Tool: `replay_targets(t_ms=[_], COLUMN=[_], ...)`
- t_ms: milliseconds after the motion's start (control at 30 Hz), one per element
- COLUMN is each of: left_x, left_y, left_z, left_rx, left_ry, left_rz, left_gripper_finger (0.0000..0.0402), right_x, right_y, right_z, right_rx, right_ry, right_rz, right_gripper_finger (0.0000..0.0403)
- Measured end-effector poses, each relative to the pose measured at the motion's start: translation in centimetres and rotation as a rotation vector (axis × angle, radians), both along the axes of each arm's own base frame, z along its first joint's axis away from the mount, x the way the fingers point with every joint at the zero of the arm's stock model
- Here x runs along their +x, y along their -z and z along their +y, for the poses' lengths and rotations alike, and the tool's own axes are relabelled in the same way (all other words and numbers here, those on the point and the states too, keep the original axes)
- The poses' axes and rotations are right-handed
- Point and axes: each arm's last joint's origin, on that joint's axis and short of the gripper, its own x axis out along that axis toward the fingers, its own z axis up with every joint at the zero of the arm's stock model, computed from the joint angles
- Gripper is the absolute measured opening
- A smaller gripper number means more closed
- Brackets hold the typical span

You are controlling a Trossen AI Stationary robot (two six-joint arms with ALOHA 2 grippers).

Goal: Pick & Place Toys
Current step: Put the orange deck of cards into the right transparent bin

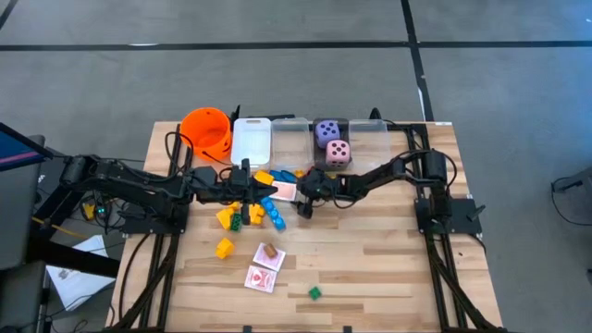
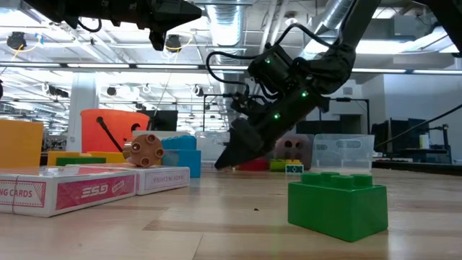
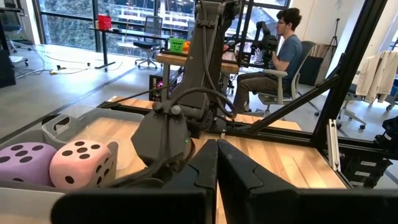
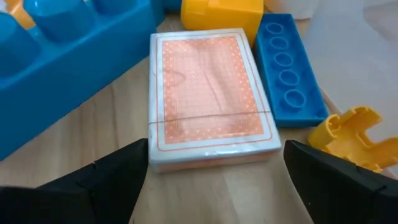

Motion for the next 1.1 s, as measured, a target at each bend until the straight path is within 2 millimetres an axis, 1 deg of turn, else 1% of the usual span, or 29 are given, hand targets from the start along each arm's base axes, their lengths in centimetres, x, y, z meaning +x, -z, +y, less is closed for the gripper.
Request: replay_targets(t_ms=[233,733,767,867,967,1033,1100], left_x=[0.0,0.0,0.0,0.0,0.0,0.0,0.0], left_y=[0.0,-0.2,-0.2,-0.2,-0.2,-0.2,-0.2], left_z=[0.0,0.0,0.0,0.0,0.0,0.0,0.0], left_rx=[0.0,-0.001,-0.001,-0.002,-0.001,-0.001,-0.001], left_ry=[0.0,-0.001,-0.001,-0.001,-0.001,0.001,0.002], left_rz=[0.0,-0.023,-0.022,-0.024,-0.022,-0.021,-0.017], left_gripper_finger=[0.0,0.0,0.0,0.0,0.0,0.0,0.0], right_x=[0.1,0.5,0.6,1.1,2.8,3.7,4.3], right_y=[-0.1,-0.6,-0.3,1.5,3.0,3.4,3.5], right_z=[0.2,0.2,0.2,0.1,0.4,0.5,0.7], right_rx=[0.022,0.016,0.019,0.021,0.012,0.011,0.008], right_ry=[-0.037,-0.024,-0.022,-0.015,-0.014,-0.016,-0.014], right_rz=[-0.013,-0.09,-0.086,-0.072,-0.062,-0.054,-0.038], right_gripper_finger=[0.0363,0.0363,0.0363,0.0363,0.0363,0.0363,0.0363])
